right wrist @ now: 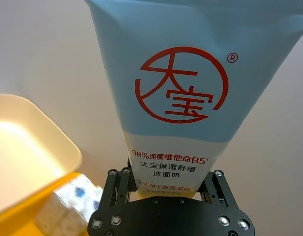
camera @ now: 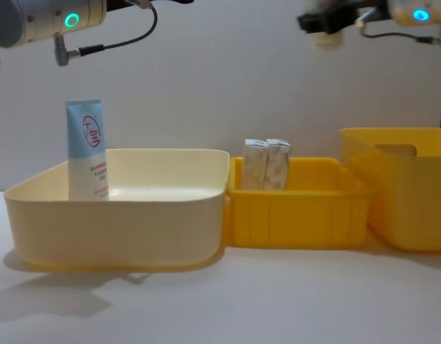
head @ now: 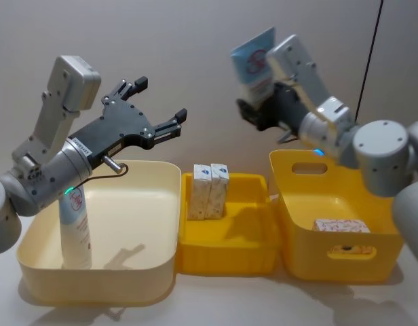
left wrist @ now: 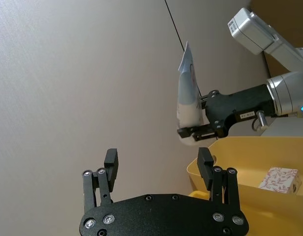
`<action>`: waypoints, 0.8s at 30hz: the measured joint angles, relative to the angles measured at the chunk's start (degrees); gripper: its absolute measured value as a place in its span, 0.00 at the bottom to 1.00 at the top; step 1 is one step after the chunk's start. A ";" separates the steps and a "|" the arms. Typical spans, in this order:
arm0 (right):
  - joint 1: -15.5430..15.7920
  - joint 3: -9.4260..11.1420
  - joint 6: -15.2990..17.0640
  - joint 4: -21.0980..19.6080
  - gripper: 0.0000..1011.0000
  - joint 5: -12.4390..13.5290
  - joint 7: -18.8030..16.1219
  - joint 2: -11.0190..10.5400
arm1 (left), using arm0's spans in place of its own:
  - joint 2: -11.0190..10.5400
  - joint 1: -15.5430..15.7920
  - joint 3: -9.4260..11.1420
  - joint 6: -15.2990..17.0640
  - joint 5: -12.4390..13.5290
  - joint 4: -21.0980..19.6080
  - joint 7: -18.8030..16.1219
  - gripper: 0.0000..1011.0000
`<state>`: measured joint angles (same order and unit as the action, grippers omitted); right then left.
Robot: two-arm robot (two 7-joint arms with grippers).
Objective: Bimanual collaborative sorting of washing and personal care products
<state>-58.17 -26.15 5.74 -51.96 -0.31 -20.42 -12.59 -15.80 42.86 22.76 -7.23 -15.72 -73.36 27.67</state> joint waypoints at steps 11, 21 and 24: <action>-2.54 1.45 7.18 2.14 0.59 -1.02 -0.72 -2.76 | 0.00 -0.01 0.00 0.00 0.00 0.00 0.00 0.99; -5.37 2.25 13.94 5.44 0.59 -0.94 -5.00 -4.25 | -0.01 0.00 0.00 0.00 0.00 0.00 0.00 0.99; -6.09 2.33 15.46 6.49 0.59 -0.77 -6.35 -4.43 | 0.00 0.00 0.00 0.00 0.00 0.00 0.00 0.99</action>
<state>-64.26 -23.82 21.19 -45.47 -1.08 -26.77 -17.02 -15.80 42.85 22.76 -7.23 -15.72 -73.36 27.67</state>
